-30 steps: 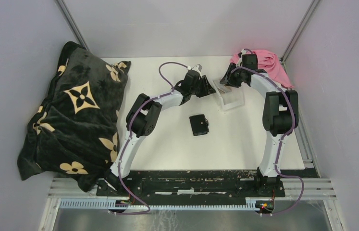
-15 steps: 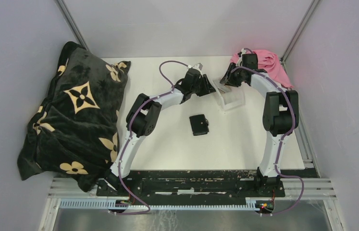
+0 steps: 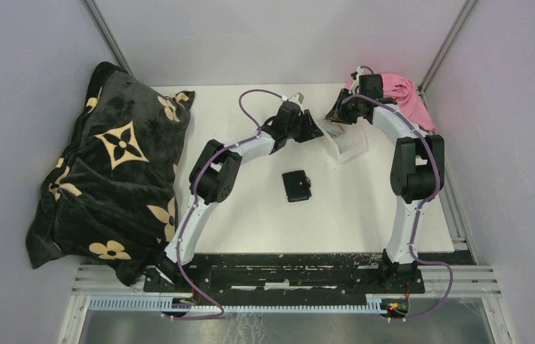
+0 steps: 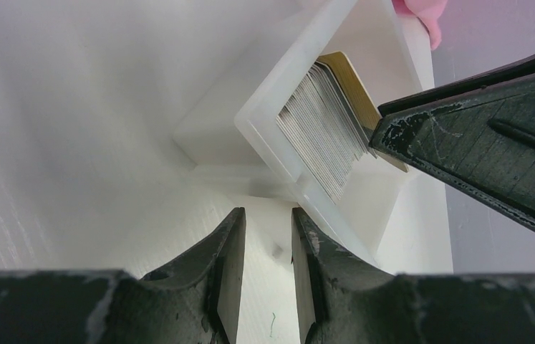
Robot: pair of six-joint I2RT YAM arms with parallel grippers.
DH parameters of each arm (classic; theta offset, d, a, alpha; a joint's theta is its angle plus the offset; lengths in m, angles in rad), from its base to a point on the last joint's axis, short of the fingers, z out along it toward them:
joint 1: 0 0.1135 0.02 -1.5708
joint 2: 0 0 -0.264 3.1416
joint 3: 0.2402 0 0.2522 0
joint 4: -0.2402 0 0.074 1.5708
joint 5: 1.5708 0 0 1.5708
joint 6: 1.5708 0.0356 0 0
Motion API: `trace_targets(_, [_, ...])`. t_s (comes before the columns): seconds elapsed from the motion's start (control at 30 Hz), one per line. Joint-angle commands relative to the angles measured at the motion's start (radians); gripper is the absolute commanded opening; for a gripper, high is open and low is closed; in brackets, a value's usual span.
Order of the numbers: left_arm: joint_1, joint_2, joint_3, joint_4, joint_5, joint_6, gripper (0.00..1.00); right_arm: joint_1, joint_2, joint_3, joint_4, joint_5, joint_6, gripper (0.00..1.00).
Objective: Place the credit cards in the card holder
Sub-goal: Pick up the credit card from the storage box.
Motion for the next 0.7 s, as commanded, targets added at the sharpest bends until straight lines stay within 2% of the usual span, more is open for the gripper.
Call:
trace_targets(0.0, [-0.012,0.006,0.061,0.045,0.012,-0.012,0.37,0.023,-0.024,0.035,-0.039,-0.038,-0.012,0.32])
trace_targets(0.2, [-0.012,0.003,0.056,0.045,0.012,-0.006,0.37,0.048,-0.061,0.019,-0.064,0.081,-0.074,0.27])
trace_targets(0.43, [-0.01,-0.006,0.046,0.042,0.007,0.008,0.37,0.085,-0.092,0.026,-0.106,0.23,-0.138,0.15])
trace_targets(0.67, [-0.009,-0.016,0.047,0.026,-0.002,0.034,0.38,0.114,-0.117,0.031,-0.142,0.38,-0.183,0.09])
